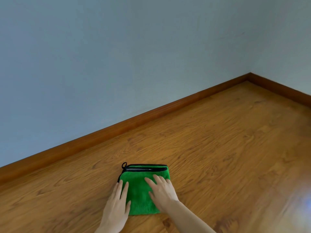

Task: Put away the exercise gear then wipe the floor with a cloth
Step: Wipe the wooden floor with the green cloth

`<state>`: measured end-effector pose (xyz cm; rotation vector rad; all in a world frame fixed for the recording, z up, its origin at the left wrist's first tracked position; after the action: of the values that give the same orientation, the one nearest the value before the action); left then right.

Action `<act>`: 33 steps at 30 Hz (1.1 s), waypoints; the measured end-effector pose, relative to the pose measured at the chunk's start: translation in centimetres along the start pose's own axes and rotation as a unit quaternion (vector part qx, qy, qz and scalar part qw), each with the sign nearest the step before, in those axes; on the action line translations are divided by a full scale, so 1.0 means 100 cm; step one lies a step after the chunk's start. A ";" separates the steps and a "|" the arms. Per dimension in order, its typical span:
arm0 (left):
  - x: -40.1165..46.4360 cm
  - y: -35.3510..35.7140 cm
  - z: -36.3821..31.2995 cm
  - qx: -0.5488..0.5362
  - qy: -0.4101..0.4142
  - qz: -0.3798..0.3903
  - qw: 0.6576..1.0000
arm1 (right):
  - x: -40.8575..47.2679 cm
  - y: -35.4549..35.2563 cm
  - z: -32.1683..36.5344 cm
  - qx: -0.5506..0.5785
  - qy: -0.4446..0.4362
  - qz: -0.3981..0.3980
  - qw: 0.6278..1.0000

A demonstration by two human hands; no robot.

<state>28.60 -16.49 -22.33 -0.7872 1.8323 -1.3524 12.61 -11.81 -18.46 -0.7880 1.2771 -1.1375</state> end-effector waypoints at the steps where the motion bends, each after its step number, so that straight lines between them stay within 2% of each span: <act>1: 0.002 0.001 0.000 -0.010 -0.010 -0.003 1.000 | 0.002 0.001 0.004 0.012 -0.006 -0.001 1.000; 6: 0.010 0.026 0.004 -0.047 -0.093 -0.017 0.994 | 0.008 0.031 0.003 -0.006 0.018 0.025 1.000; 9: 0.014 0.034 0.002 -0.020 -0.064 0.012 0.998 | 0.013 0.052 -0.005 0.023 0.065 0.020 0.997; 14: 0.032 0.029 0.001 0.012 0.004 -0.029 0.999 | 0.030 0.062 -0.015 0.011 0.049 -0.014 0.999; 19: 0.073 0.020 0.011 0.018 -0.018 -0.066 0.997 | 0.074 0.050 -0.020 0.012 0.047 -0.016 0.999; 23: 0.113 0.017 0.018 0.032 -0.016 -0.099 0.994 | 0.106 0.031 -0.030 0.002 0.057 -0.051 0.997; 25: 0.131 0.016 0.021 0.044 -0.014 -0.111 0.993 | 0.124 0.023 -0.030 -0.031 0.008 -0.061 0.998; 27: 0.151 0.014 0.024 0.052 -0.020 -0.126 0.990 | 0.139 0.015 -0.035 -0.003 -0.009 -0.028 1.000; 33: 0.196 0.000 0.022 0.070 -0.037 -0.143 0.987 | 0.182 -0.001 -0.050 -0.009 -0.004 -0.022 1.000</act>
<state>19.46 -33.52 -26.47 -1.0398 1.5917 -1.5904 6.32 -28.42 -24.91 -0.8365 1.2697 -1.1574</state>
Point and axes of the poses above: each hand's wrist, its own x-axis towards the middle knuckle, its own y-axis out of the palm, z = x × y, the point moved 4 cm from there along x, towards the middle knuckle
